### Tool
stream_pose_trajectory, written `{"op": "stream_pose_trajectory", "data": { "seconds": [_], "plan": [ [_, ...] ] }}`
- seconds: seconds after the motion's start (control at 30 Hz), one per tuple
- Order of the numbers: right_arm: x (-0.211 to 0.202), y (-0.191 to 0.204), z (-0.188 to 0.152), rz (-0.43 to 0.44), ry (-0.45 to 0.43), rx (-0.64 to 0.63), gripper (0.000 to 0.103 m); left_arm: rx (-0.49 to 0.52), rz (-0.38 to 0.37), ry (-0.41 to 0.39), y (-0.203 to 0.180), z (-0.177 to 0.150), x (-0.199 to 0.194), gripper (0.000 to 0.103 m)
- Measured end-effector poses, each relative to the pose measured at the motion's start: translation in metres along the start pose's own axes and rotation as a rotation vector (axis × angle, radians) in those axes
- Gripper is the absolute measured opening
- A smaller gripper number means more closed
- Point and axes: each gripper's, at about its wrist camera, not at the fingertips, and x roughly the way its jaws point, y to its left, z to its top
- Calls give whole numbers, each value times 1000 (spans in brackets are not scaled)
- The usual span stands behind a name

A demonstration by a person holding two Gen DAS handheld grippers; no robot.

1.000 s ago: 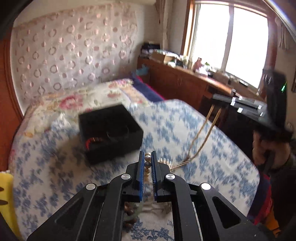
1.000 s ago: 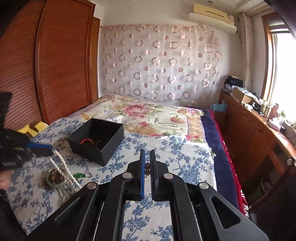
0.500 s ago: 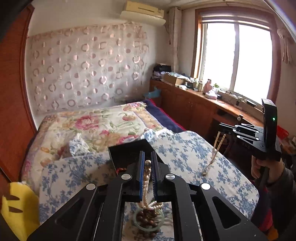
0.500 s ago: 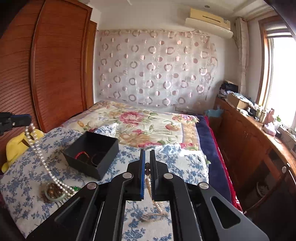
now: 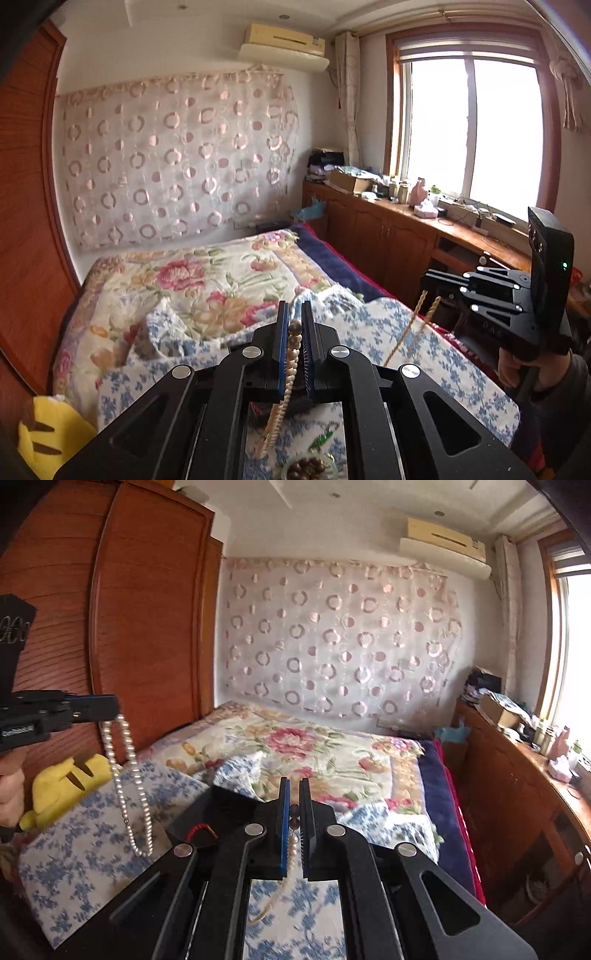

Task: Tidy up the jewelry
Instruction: 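Carry the pearl necklace with both grippers into the black box and release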

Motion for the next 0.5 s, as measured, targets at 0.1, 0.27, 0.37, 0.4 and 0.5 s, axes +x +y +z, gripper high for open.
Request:
{"op": "stream_pose_trajectory", "data": {
  "seconds": [0.1,0.27,0.37,0.4,0.5],
  "plan": [
    [7,7,16,28,-13,-14,6,1,10,-15,3,10,1,6],
    [18,16,41,49,-31,-49,6,-13,26,-36,13,30,7,6],
    [25,17,55,61,-42,-54,6,-15,32,-45,17,38,15,6],
    [29,17,59,66,-45,-56,6,-14,32,-44,18,39,17,6],
    [37,19,70,81,-52,-63,6,-23,32,-30,22,39,28,6]
  ]
}}
